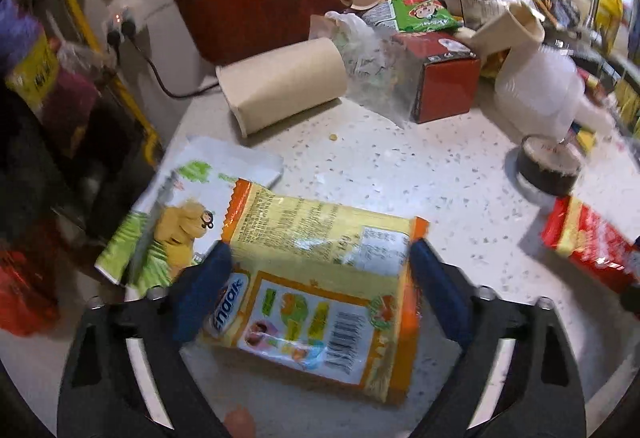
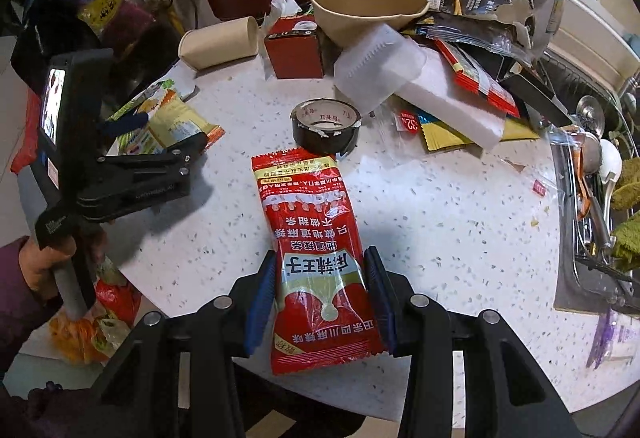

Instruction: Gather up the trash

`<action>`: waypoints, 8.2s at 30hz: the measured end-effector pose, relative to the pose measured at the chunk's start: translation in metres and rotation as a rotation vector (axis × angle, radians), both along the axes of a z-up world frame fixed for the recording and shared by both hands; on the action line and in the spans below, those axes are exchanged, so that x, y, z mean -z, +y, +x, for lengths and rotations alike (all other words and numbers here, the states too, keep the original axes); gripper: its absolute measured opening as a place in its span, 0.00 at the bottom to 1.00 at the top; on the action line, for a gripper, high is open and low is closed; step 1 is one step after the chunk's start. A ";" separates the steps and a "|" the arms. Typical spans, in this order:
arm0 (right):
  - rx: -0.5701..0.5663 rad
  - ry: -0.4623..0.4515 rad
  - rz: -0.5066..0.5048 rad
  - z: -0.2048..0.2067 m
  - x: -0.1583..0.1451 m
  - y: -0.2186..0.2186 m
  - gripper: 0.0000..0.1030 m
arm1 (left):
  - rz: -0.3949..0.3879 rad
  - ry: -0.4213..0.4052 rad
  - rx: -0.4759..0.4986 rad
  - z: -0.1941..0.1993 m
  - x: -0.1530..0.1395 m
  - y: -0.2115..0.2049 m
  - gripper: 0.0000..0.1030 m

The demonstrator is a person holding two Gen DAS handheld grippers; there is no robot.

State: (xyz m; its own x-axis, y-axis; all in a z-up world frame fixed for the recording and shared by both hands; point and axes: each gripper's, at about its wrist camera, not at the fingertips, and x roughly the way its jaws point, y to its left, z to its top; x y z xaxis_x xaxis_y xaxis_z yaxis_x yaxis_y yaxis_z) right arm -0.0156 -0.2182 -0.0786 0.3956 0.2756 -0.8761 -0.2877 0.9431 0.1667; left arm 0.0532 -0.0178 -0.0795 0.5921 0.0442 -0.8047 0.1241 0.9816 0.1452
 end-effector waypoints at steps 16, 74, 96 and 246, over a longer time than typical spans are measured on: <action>-0.013 -0.052 0.014 -0.011 -0.013 -0.003 0.42 | -0.202 -0.052 0.050 -0.038 -0.045 -0.009 0.61; -0.208 0.008 -0.112 0.025 0.008 -0.042 0.15 | -0.147 -0.044 0.078 -0.040 -0.039 -0.082 0.46; -0.186 0.068 -0.092 0.022 0.013 -0.084 0.07 | -0.069 0.102 0.200 0.028 0.004 -0.131 0.13; 0.114 -0.263 0.036 -0.048 -0.093 -0.055 0.88 | -0.137 -0.056 -0.058 -0.137 -0.083 -0.025 0.85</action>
State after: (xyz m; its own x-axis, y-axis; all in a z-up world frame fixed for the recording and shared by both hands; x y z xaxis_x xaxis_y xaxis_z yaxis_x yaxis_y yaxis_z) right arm -0.0635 -0.2734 0.0141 0.6381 0.2451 -0.7299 -0.2180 0.9667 0.1340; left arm -0.0839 -0.0424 0.0035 0.6356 -0.0281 -0.7715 0.0616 0.9980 0.0144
